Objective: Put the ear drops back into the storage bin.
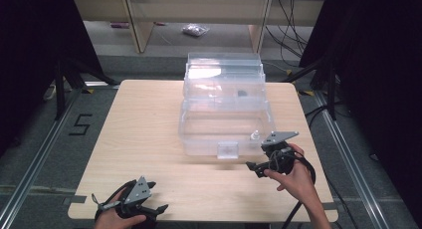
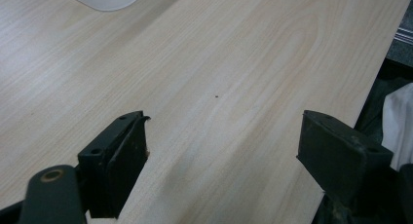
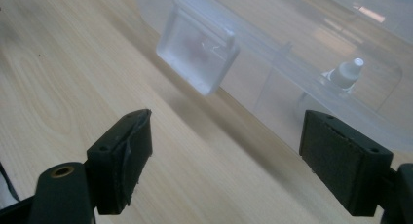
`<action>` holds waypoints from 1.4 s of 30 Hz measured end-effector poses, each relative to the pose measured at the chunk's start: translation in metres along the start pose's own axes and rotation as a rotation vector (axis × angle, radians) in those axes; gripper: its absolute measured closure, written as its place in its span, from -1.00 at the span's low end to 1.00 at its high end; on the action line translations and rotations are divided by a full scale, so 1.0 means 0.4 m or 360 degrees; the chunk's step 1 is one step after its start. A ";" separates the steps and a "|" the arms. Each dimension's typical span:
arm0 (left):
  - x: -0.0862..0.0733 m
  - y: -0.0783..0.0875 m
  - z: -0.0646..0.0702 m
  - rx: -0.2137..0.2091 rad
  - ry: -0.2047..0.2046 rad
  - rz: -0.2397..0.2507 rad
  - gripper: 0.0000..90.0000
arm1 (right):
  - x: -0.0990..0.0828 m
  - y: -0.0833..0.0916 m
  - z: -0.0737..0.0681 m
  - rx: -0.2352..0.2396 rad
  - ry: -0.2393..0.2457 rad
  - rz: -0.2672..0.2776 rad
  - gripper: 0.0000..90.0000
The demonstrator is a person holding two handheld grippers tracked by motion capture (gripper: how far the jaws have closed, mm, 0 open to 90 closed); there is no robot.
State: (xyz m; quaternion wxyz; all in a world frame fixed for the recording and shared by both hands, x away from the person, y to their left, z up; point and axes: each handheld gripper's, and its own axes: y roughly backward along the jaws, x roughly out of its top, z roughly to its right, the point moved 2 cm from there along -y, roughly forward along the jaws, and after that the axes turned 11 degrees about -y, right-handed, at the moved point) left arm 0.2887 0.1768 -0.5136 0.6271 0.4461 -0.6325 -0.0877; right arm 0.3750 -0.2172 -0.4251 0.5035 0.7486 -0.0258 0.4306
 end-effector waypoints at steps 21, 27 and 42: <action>0.001 -0.001 0.002 0.0009 -0.0005 0.0003 -0.61 | -0.083 -0.030 -0.015 0.0034 -0.0025 -0.0023 -0.54; 0.000 -0.002 0.001 0.0015 -0.0007 -0.0007 -0.61 | -0.102 -0.040 -0.015 0.0045 -0.0008 -0.0015 -0.54; 0.000 -0.002 0.004 0.0009 0.0002 0.0002 -0.61 | -0.161 -0.044 -0.029 0.0007 -0.0106 -0.0029 -0.56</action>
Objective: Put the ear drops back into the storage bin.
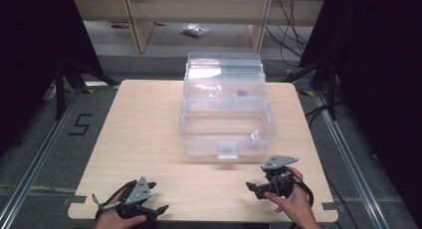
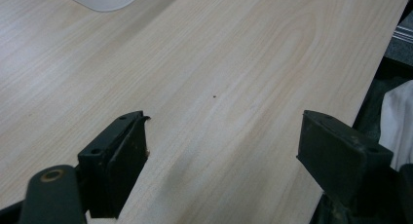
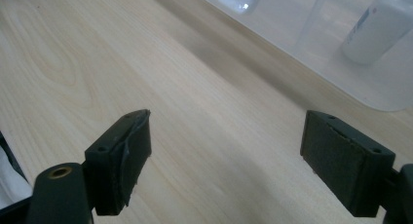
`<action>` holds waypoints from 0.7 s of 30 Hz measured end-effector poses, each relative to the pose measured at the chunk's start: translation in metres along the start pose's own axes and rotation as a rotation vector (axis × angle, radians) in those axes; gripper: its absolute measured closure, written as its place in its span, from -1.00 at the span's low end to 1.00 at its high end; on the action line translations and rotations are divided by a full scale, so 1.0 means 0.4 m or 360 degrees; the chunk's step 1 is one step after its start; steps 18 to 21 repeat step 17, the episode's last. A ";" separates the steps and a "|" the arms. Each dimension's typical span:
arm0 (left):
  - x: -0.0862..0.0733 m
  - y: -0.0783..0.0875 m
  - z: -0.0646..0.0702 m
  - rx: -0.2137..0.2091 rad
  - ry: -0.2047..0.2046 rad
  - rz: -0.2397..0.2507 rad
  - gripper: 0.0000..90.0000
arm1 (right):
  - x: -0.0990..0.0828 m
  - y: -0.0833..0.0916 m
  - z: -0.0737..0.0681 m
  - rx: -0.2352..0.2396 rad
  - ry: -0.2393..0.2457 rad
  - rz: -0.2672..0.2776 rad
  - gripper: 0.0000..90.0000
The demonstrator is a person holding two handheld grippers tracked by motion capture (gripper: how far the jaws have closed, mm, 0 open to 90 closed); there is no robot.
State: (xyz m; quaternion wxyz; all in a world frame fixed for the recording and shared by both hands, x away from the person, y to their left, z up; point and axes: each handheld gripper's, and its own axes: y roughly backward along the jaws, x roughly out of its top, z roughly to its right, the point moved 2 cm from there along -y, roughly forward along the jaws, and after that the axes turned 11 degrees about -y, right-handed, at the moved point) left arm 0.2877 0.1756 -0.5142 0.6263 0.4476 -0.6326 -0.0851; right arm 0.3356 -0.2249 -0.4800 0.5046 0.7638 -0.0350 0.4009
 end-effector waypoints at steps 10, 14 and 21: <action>0.000 -0.001 0.002 0.0001 0.0020 0.0001 -0.61 | -0.047 -0.002 -0.011 0.0007 -0.0085 -0.0045 -0.57; 0.000 -0.001 0.002 0.0001 0.0014 -0.0001 -0.61 | -0.055 -0.001 -0.002 0.0002 -0.0021 -0.0047 -0.57; 0.000 0.000 0.000 -0.0001 0.0000 0.0004 -0.61 | -0.060 0.001 0.002 -0.0010 -0.0013 -0.0038 -0.58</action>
